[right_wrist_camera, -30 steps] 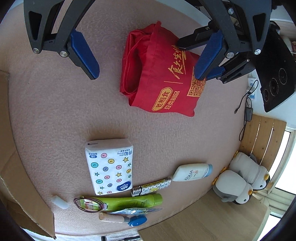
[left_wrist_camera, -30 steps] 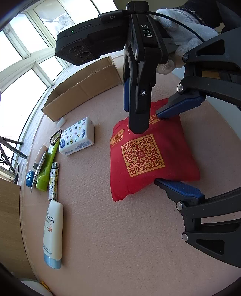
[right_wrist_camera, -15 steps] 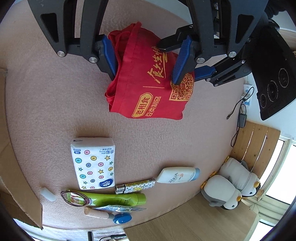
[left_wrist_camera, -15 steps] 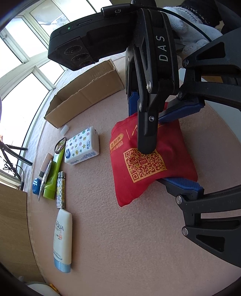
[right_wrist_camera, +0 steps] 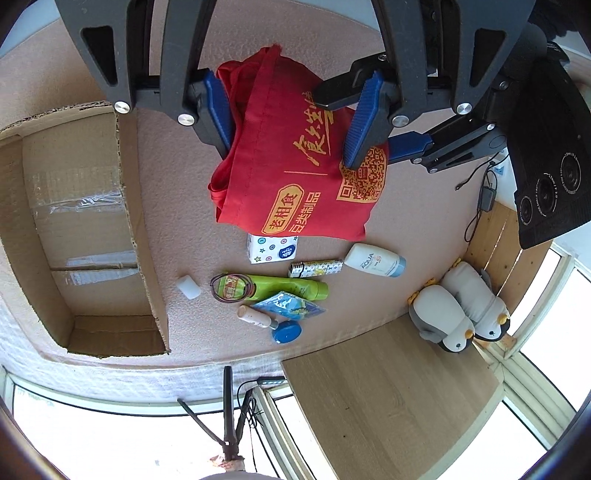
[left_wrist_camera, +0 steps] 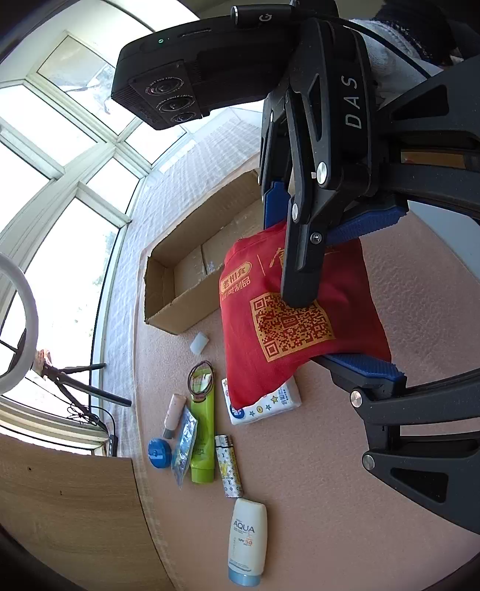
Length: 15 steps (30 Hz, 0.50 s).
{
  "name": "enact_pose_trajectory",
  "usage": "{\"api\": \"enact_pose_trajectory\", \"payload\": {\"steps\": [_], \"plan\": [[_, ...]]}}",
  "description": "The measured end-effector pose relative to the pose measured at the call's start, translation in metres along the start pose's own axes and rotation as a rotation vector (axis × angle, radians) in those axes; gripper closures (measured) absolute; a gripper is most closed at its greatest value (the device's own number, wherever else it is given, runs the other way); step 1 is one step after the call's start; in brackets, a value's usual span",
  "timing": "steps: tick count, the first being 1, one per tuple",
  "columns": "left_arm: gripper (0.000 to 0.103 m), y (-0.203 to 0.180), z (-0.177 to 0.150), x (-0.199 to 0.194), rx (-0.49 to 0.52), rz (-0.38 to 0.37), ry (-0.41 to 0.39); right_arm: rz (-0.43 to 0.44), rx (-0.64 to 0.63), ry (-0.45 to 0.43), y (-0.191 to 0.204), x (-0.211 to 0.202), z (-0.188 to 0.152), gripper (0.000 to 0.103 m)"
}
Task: Organize objects
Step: 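Carry the red pouch with the left tool into the cardboard box and release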
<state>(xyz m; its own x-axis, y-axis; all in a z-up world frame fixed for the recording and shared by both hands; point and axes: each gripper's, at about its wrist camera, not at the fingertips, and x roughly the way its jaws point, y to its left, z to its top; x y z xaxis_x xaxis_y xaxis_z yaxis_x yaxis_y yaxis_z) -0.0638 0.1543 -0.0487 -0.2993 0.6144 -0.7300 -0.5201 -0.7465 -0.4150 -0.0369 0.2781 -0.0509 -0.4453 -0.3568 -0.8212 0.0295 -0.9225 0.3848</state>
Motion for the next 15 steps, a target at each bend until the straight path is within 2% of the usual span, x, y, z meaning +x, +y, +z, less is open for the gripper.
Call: {"api": "enact_pose_trajectory", "payload": {"steps": [8, 15], "plan": [[0.044, -0.063, 0.049, 0.048, 0.088, -0.034, -0.018, -0.071, 0.052, -0.093, -0.063, -0.045, 0.018, 0.049], [0.044, -0.104, 0.079, 0.1, 0.121, -0.065, 0.009, -0.12, 0.11, -0.12, -0.118, -0.062, 0.028, 0.049]]}}
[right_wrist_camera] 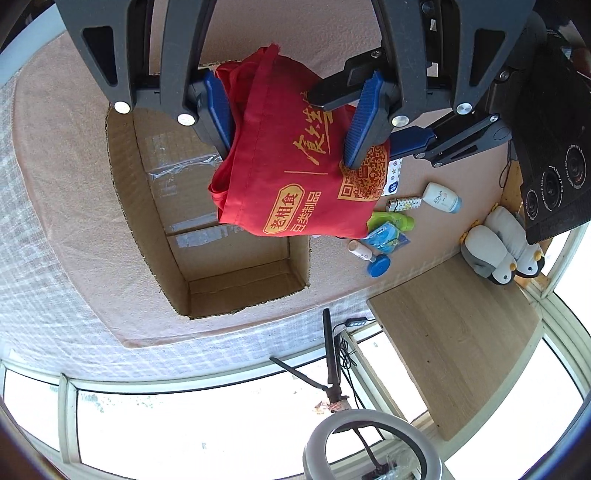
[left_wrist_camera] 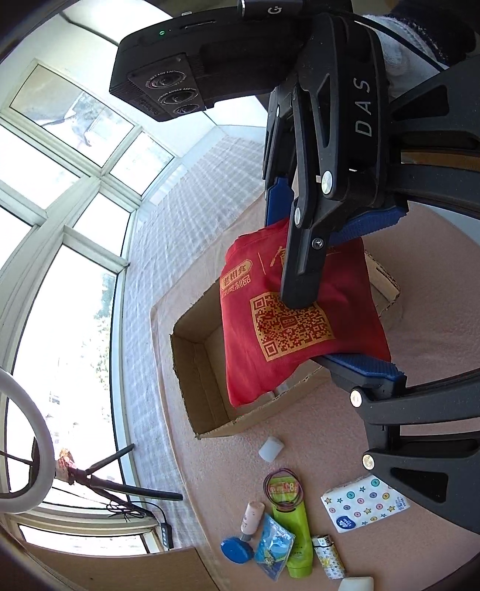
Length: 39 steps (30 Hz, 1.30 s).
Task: Organize objects
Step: 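Carry the red pouch with the left tool into the cardboard box and release, then withdraw the left tool and lower it to the AQUA sunscreen bottle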
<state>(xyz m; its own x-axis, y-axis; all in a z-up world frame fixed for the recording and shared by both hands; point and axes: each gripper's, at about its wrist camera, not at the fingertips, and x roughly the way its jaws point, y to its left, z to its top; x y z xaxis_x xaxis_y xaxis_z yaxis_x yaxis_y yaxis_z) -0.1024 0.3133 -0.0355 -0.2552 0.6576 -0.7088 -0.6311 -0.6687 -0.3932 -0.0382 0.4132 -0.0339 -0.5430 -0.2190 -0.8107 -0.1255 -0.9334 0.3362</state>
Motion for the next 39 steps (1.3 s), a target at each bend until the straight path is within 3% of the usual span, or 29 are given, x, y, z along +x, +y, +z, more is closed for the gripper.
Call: {"api": "enact_pose_trajectory", "payload": {"steps": [9, 13, 19, 28, 39], "plan": [[0.044, -0.013, 0.013, 0.037, 0.006, 0.003, 0.034, -0.028, 0.025, 0.009, -0.031, 0.005, 0.008, 0.049], [0.032, -0.008, 0.014, 0.042, -0.009, 0.039, 0.059, -0.082, 0.021, 0.007, -0.034, 0.006, 0.008, 0.04], [0.031, 0.001, 0.009, 0.036, -0.001, 0.057, 0.065, -0.113, 0.041, -0.008, -0.035, 0.005, 0.008, 0.035], [0.031, 0.018, -0.007, -0.003, -0.024, 0.069, 0.028, -0.103, 0.035, -0.018, -0.013, 0.003, 0.002, 0.035], [0.031, 0.101, -0.047, -0.08, -0.171, 0.182, -0.006, -0.042, -0.005, -0.019, 0.048, 0.009, -0.016, 0.036]]}}
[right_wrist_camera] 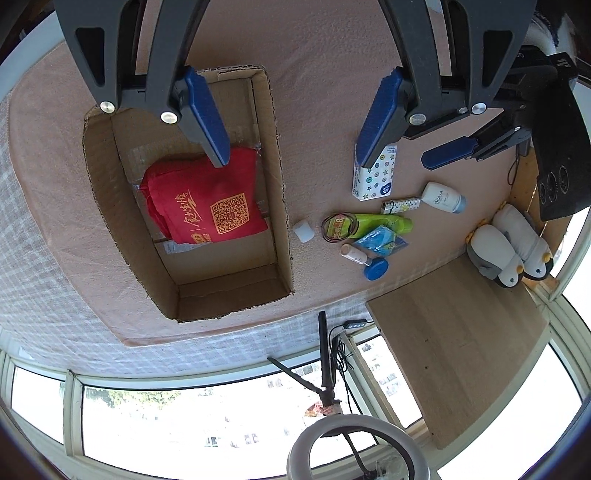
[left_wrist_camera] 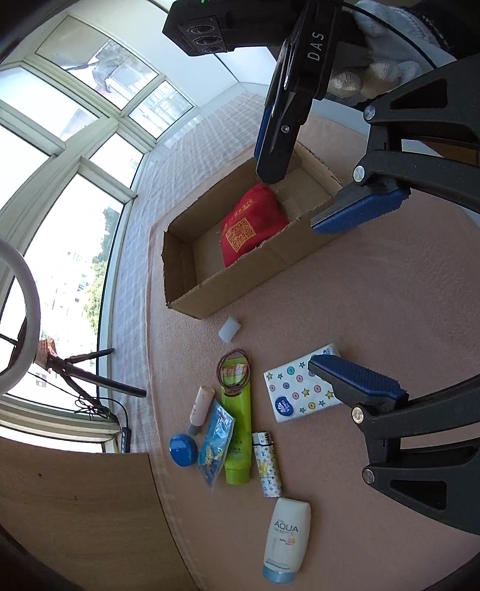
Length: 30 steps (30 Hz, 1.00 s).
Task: Organize objects
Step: 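Withdraw the left tool and lower it to the AQUA sunscreen bottle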
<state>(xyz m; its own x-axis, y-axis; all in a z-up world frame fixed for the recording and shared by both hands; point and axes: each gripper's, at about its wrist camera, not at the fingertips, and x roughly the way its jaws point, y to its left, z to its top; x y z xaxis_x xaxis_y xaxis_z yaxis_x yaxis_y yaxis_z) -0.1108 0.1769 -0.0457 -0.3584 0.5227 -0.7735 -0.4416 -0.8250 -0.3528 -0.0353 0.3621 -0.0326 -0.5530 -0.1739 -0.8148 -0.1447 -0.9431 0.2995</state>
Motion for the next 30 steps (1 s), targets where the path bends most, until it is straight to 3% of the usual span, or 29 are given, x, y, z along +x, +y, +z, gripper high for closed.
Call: {"api": "enact_pose_trajectory", "payload": {"steps": [9, 16, 24, 30], "plan": [[0.032, 0.12, -0.017, -0.042, -0.203, 0.157, -0.034, 0.041, -0.045, 0.029, 0.059, 0.014, -0.018, 0.036], [0.032, 0.203, -0.002, -0.059, -0.291, 0.254, -0.048, 0.055, -0.051, 0.062, 0.087, 0.026, -0.035, 0.036], [0.032, 0.261, 0.032, -0.036, -0.343, 0.321, -0.036, 0.033, -0.026, 0.104, 0.093, 0.032, -0.056, 0.036], [0.032, 0.273, 0.05, 0.003, -0.286, 0.425, 0.022, 0.003, 0.001, 0.115, 0.084, 0.027, -0.066, 0.036]]}}
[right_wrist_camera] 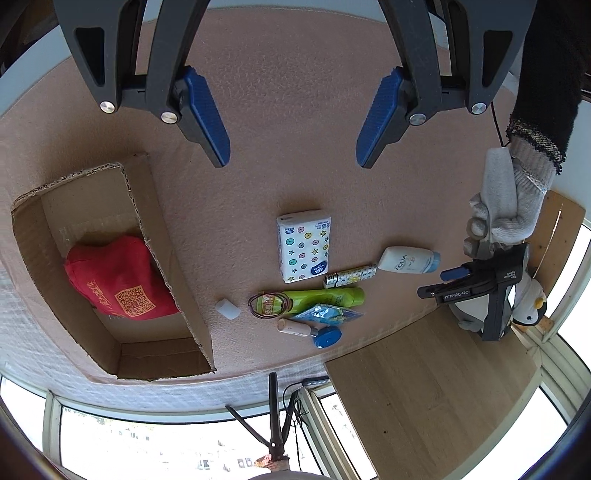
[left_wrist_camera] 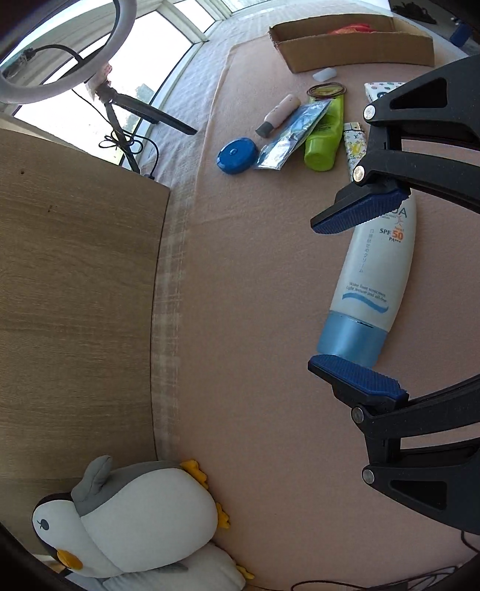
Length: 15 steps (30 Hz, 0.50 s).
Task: Organize objects
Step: 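Withdraw the left tool and lower it to the AQUA sunscreen bottle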
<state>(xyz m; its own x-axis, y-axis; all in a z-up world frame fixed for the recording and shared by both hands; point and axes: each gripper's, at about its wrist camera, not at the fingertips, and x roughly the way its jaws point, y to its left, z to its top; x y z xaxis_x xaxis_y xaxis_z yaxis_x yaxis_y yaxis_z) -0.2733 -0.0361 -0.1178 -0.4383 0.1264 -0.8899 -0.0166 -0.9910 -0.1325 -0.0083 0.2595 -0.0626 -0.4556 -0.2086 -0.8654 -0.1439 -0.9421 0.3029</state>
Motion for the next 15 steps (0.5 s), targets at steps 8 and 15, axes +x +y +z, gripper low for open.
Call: {"api": "enact_pose_trajectory", "payload": {"steps": [8, 15], "plan": [[0.032, 0.002, -0.003, 0.035, 0.051, 0.048, 0.079, -0.016, 0.037, 0.009, -0.016, -0.001, -0.005, 0.036], [0.032, -0.009, -0.04, 0.023, 0.088, -0.013, 0.051, 0.014, 0.021, 0.022, -0.008, 0.007, 0.003, 0.036]]}}
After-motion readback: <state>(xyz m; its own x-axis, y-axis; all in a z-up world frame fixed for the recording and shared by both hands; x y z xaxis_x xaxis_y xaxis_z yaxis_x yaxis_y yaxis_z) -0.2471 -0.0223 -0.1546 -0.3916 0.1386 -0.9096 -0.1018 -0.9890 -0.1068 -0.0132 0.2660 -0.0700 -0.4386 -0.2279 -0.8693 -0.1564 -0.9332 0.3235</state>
